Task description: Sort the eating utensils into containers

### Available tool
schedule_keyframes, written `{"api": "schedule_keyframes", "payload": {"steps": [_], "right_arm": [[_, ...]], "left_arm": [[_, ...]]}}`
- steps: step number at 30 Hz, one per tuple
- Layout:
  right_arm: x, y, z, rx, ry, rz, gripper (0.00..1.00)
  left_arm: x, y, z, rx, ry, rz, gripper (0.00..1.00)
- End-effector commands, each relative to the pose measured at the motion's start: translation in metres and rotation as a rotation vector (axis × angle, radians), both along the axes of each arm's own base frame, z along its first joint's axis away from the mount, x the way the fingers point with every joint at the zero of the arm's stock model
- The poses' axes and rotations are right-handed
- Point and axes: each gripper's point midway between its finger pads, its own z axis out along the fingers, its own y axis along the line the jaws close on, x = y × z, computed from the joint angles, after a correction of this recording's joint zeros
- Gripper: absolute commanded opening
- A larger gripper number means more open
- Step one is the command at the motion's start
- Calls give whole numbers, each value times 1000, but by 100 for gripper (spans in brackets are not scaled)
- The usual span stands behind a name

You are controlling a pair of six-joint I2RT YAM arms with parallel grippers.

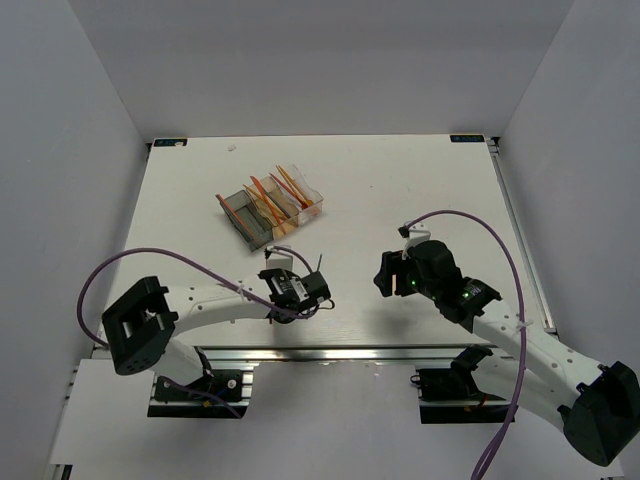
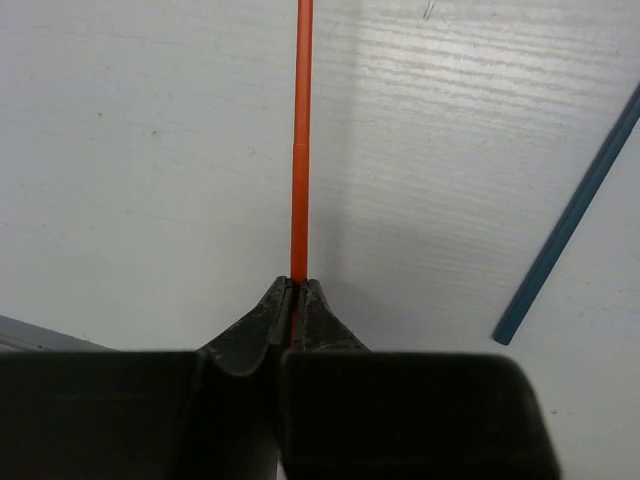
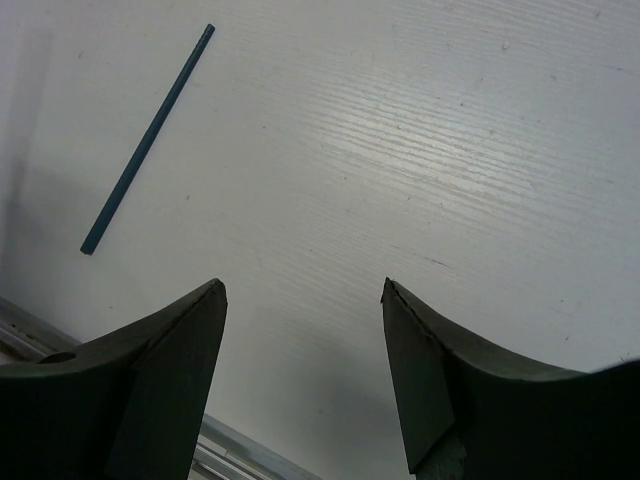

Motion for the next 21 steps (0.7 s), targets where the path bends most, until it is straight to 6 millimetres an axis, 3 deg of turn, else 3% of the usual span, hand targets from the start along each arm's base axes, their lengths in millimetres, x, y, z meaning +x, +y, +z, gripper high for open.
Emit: {"api": "schedule_keyframes", "payload": {"steps": [1,5,11,14,17,19,21], "right_arm": [[5,5,7,20,-28,7,69],[6,4,5,2,-17,4,69],[7,3,3,-14,-9,2,69],[8,3,2,-20,-8,0,69],[8,2,-1,-31,-4,-1,69],[9,2,-4,-40,7,1,69],[9,3,-5,-45,13,3,69]], "left_arm": [[19,-6,36,-67,-130,23,0],[33,-21,68,-145,-210,11,0],[52,-18,101,-140,-298,66,0],[74,-3,109,-175,-320,156,0],[108,5,114,-239,-318,193,0],[134,10,128,-270,-363,232,0],[159,24,124,-223,-363,274,0]]}}
